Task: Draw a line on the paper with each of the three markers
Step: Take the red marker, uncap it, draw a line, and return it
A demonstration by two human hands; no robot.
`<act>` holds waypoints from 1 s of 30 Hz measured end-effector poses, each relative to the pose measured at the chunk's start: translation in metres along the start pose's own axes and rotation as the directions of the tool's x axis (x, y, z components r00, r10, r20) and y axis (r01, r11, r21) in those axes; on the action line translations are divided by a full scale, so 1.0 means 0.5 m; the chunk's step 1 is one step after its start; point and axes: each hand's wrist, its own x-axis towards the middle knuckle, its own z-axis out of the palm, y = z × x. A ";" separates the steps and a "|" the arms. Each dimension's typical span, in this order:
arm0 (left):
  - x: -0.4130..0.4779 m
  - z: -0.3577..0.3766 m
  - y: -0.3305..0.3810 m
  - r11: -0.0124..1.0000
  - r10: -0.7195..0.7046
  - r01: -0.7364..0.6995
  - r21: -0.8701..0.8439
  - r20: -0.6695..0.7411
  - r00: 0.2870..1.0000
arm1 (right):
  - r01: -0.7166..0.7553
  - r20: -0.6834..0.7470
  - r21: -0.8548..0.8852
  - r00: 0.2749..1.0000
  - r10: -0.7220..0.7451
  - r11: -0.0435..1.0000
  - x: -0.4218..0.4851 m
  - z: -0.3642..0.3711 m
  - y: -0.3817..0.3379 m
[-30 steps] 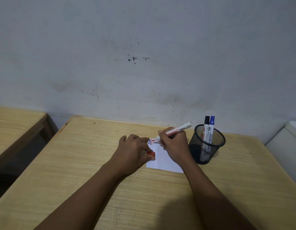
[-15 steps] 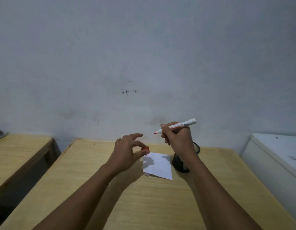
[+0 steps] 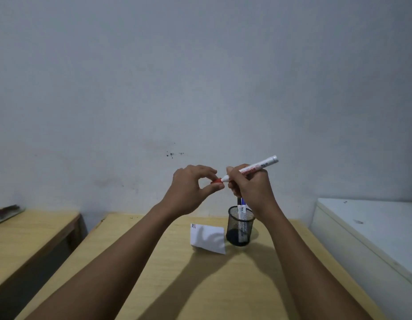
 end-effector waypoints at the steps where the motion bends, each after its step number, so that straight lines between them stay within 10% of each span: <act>1: 0.001 -0.003 0.010 1.000 0.007 -0.007 0.002 -0.005 1.000 | 0.012 0.013 -0.012 1.000 -0.012 1.000 -0.004 -0.004 -0.009; 11: 0.018 -0.014 0.045 0.998 0.051 -0.049 0.049 -0.031 0.998 | 0.041 -0.017 -0.010 0.999 -0.042 0.999 -0.013 -0.006 -0.018; 18: 0.020 0.007 0.053 0.849 0.335 -0.249 0.465 -0.110 0.936 | -0.104 -0.120 0.176 0.985 0.126 0.979 0.002 0.007 0.018; 26: 0.026 0.036 0.019 0.991 0.026 -0.021 0.134 -0.036 0.999 | -0.254 -0.486 -0.018 0.847 0.214 0.967 -0.021 -0.040 0.069; 30: 0.043 0.063 0.010 0.997 -0.052 0.052 -0.048 0.000 0.999 | -0.101 -0.257 -0.362 0.966 0.005 0.927 -0.027 -0.070 0.090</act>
